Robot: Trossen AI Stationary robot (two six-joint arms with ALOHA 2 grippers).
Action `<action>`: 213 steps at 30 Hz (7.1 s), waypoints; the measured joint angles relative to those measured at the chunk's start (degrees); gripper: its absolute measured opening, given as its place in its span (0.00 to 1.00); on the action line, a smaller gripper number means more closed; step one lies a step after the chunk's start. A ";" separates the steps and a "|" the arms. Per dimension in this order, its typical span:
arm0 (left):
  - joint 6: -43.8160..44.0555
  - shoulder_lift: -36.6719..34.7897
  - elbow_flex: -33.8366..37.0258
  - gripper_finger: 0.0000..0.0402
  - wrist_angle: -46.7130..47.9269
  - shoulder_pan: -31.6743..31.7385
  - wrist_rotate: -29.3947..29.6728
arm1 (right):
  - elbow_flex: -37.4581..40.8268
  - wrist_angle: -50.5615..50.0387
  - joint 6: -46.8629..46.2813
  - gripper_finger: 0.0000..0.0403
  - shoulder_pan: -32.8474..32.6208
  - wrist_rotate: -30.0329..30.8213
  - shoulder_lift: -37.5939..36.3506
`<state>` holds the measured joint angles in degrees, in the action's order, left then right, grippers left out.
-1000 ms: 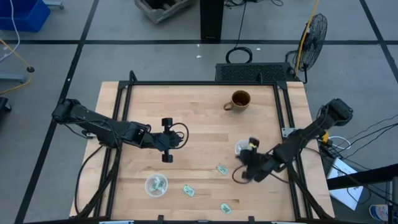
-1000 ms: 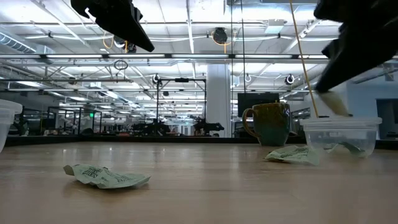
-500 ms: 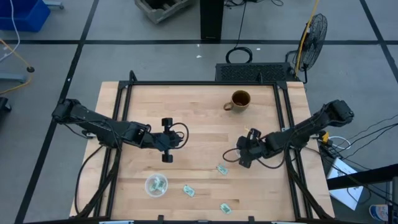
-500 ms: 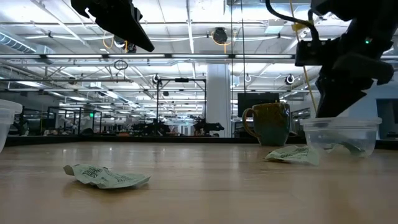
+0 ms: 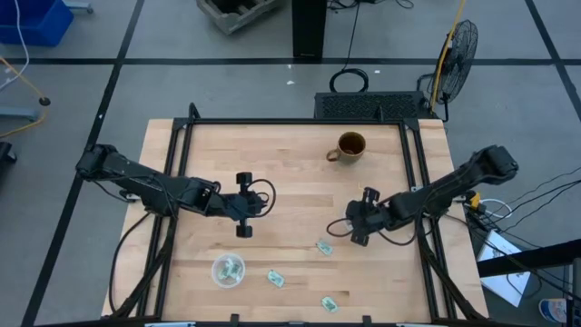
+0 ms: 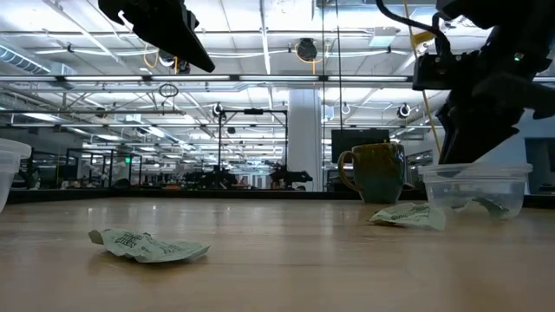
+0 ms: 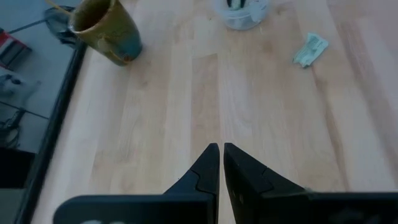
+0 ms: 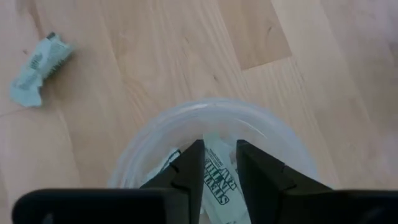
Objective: Pick and place Stevia / Truvia into bins
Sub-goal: Put the stevia packet into the bottom transparent container, then put the stevia packet into the top transparent container
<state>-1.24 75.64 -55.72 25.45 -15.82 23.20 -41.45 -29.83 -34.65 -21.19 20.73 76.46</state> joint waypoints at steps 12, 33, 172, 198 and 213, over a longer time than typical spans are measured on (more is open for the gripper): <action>-6.89 2.32 1.68 0.08 -1.42 -0.01 -33.43 | 0.00 5.13 8.39 0.22 0.00 0.31 -8.72; -2.81 22.78 1.68 0.37 -18.33 -2.74 -38.52 | -0.04 15.06 19.30 0.22 0.00 0.35 -10.05; 21.93 4.63 -3.63 0.06 13.77 -15.60 -21.03 | -16.15 8.81 15.18 0.33 0.81 -16.29 12.44; 13.38 4.63 -3.58 0.06 12.96 -15.60 -19.98 | -19.34 7.63 13.04 0.32 1.77 -20.87 26.44; 13.36 4.63 -3.58 0.06 12.83 -15.60 -19.98 | -18.86 6.99 13.46 0.01 1.66 -18.47 27.31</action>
<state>12.12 80.27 -59.31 38.29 -31.42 3.22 -60.31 -22.84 -21.19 -19.53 2.26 103.77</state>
